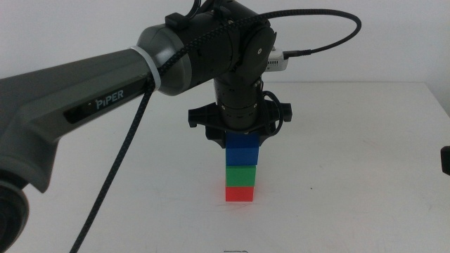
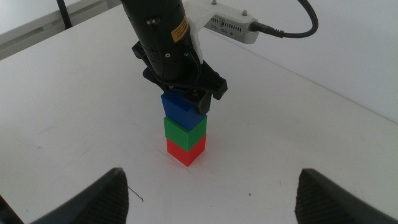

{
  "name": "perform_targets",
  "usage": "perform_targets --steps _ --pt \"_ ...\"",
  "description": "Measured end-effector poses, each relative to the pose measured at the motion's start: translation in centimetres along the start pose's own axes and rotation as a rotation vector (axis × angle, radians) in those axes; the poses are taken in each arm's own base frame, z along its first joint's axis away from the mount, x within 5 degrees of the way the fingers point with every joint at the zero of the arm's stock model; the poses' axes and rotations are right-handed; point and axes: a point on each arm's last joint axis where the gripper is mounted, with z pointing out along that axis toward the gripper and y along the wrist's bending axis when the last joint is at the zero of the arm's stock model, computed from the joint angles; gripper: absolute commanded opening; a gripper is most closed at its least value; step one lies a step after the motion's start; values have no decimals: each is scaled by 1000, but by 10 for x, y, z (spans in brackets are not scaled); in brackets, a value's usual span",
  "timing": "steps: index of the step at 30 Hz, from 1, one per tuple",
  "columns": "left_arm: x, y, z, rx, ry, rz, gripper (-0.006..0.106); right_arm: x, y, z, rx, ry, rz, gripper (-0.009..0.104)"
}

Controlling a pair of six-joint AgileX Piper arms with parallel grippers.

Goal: Stack red cubes first, then green, then blue cubes in a specific spot.

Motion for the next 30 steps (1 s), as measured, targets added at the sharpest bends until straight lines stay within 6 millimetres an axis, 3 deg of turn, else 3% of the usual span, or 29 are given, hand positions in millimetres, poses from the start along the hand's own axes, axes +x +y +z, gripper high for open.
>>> perform_targets --steps 4,5,6,12,18,22,30 --pt "0 0 3 -4 5 1 2 0 0 0 0 0 0 85" --pt "0 0 3 -5 5 1 41 0 0 0 0 0 0 85" --pt "0 0 3 -6 4 2 67 0 0 0 0 0 0 85" --pt "-1 0 3 -13 -2 6 94 0 0 0 0 0 0 85" --pt "-1 1 3 -14 -4 18 94 0 0 0 0 0 0 85" --pt "-1 3 -11 3 -26 46 94 0 0 0 0 0 0 85" --pt "3 27 -93 23 -178 111 94 0 0 0 0 0 0 85"
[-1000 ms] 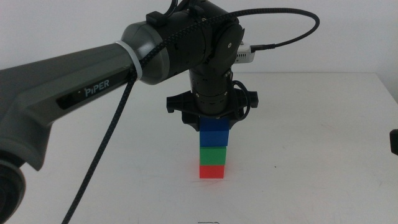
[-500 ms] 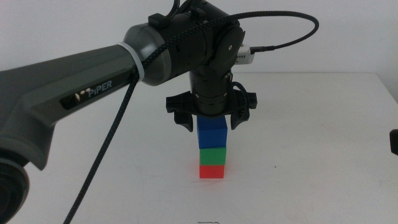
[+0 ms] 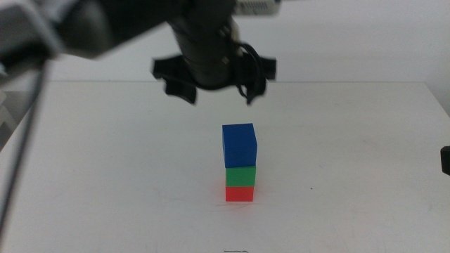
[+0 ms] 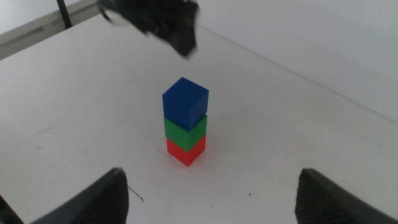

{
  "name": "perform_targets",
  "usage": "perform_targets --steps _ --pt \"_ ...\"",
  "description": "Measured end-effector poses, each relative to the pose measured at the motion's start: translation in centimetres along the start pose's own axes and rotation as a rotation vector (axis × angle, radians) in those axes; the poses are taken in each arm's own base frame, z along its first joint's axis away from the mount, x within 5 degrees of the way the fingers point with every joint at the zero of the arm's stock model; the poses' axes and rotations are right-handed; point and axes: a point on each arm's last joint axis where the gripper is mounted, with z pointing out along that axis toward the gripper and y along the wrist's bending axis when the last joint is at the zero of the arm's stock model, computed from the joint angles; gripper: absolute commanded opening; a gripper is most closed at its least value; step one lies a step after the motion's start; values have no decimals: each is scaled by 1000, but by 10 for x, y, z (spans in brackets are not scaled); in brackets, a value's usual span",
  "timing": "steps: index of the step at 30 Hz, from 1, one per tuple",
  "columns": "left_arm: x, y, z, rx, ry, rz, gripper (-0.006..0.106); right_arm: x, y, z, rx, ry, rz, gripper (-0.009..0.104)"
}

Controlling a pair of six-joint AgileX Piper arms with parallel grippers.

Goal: Stack red cubes first, then green, then blue cubes in a specific spot.

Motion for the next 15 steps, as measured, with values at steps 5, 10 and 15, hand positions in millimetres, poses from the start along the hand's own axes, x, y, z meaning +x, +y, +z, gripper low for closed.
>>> perform_targets --steps 5,10,15 --pt "0 20 -53 -8 -125 -4 94 0 0 0 0 0 0 85" --pt "5 46 -97 -60 -257 5 94 0 0 0 0 0 0 85" --pt "16 71 -115 -121 -309 11 94 0 0 0 0 0 0 85"
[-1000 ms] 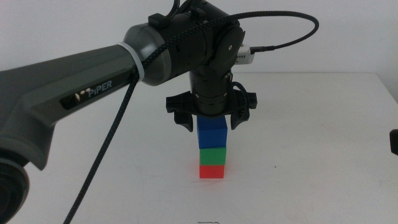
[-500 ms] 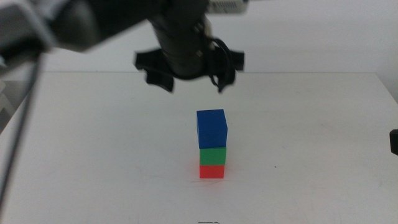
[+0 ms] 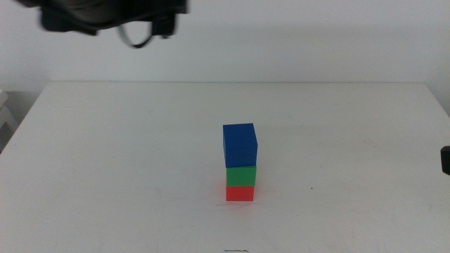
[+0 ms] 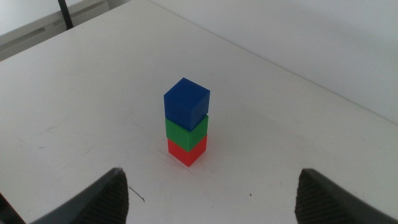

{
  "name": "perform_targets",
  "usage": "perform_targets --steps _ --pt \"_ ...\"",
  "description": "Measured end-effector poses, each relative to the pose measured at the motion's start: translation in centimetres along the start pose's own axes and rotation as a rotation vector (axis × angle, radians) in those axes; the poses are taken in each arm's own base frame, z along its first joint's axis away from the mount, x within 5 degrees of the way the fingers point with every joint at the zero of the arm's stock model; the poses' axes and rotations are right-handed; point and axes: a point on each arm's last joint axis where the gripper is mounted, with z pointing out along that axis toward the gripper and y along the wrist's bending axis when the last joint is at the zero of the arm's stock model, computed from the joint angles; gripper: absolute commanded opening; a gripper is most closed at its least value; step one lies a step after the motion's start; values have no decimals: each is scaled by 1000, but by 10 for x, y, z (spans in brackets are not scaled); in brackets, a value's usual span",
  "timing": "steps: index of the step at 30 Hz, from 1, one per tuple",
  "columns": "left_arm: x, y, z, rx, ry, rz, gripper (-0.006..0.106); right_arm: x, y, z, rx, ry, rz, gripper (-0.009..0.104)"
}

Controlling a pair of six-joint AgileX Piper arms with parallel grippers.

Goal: Stack red cubes first, then green, then blue cubes in a specific spot.

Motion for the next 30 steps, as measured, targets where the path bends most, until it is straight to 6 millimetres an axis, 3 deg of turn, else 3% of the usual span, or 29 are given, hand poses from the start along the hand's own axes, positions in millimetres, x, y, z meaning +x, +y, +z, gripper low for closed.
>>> perform_targets --steps 7,13,21,30 --pt "25 77 -16 -44 57 -6 94 0 0 0 0 0 0 85" --pt "50 120 -33 -12 -4 -13 94 0 0 0 0 0 0 85" --pt "61 130 -57 -16 -81 -17 94 0 0 0 0 0 0 85" --pt "60 130 -53 -18 -68 -17 94 0 0 0 1 0 -1 85"
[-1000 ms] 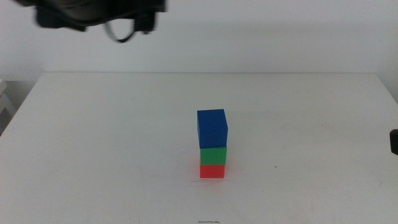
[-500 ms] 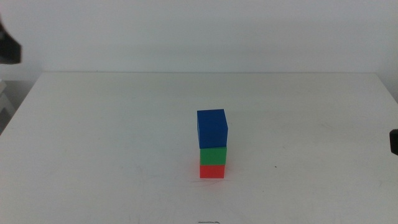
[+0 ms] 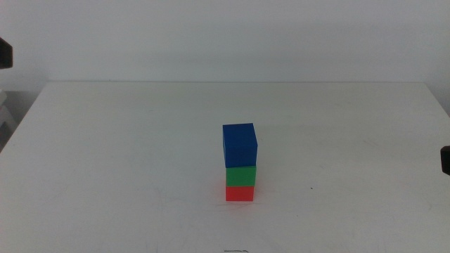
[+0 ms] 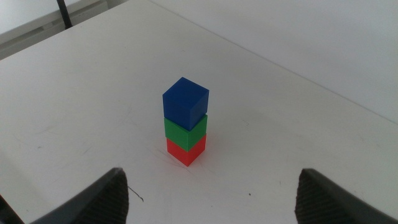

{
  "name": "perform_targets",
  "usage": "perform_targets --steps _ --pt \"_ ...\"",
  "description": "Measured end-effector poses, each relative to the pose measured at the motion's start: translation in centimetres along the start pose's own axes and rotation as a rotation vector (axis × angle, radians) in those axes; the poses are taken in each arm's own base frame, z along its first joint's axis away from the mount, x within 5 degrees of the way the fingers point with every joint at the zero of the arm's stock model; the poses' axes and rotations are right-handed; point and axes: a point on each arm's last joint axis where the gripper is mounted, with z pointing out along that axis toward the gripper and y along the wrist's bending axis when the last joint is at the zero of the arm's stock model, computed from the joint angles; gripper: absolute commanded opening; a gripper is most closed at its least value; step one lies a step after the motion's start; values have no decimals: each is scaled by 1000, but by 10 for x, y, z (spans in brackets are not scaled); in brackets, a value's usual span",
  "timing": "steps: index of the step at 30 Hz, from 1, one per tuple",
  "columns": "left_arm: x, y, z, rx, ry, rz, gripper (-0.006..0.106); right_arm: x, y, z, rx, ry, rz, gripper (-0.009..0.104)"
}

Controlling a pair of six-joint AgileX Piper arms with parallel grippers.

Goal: Stack red cubes first, then green, then blue cubes in a specific spot.

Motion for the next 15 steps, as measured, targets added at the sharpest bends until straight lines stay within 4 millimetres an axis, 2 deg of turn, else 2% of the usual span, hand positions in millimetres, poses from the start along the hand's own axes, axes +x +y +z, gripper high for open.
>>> perform_targets --steps 7,15 --pt "2 2 -5 -15 -16 7 94 0 0 0 0 0 0 85" --pt "13 3 -33 -14 -91 3 94 4 -1 3 8 16 -7 85"
